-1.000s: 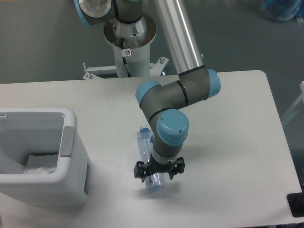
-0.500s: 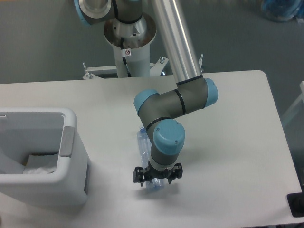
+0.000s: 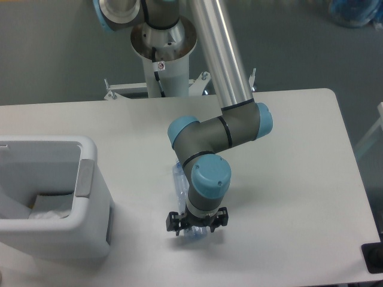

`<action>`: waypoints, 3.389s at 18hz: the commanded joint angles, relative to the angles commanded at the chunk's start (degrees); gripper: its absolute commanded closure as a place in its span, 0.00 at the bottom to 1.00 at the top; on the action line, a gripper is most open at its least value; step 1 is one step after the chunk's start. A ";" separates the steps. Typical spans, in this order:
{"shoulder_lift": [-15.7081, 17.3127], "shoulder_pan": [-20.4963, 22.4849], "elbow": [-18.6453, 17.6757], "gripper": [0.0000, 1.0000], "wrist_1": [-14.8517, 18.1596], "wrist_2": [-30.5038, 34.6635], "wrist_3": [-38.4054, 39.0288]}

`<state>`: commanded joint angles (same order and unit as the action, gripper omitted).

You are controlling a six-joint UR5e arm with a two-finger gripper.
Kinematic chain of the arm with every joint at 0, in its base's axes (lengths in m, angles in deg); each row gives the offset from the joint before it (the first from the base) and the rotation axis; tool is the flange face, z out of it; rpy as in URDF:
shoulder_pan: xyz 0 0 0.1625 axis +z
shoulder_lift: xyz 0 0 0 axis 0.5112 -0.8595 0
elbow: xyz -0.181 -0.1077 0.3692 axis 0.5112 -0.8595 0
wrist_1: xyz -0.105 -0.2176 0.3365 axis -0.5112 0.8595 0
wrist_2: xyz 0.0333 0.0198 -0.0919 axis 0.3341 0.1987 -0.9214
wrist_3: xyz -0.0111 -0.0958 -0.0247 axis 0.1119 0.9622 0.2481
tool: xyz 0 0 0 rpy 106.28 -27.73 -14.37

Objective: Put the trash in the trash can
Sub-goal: 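Lower the gripper and close it around the bottle, then lift the bottle and carry it over the trash bin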

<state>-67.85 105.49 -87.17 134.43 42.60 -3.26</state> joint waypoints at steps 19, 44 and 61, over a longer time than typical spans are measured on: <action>0.17 -0.18 -0.44 0.33 -0.26 0.00 0.44; 23.20 0.00 10.54 0.34 -10.27 0.88 5.27; 23.21 -14.32 17.14 0.35 -11.87 -2.02 10.28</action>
<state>-44.64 91.17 -70.03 122.56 40.58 7.02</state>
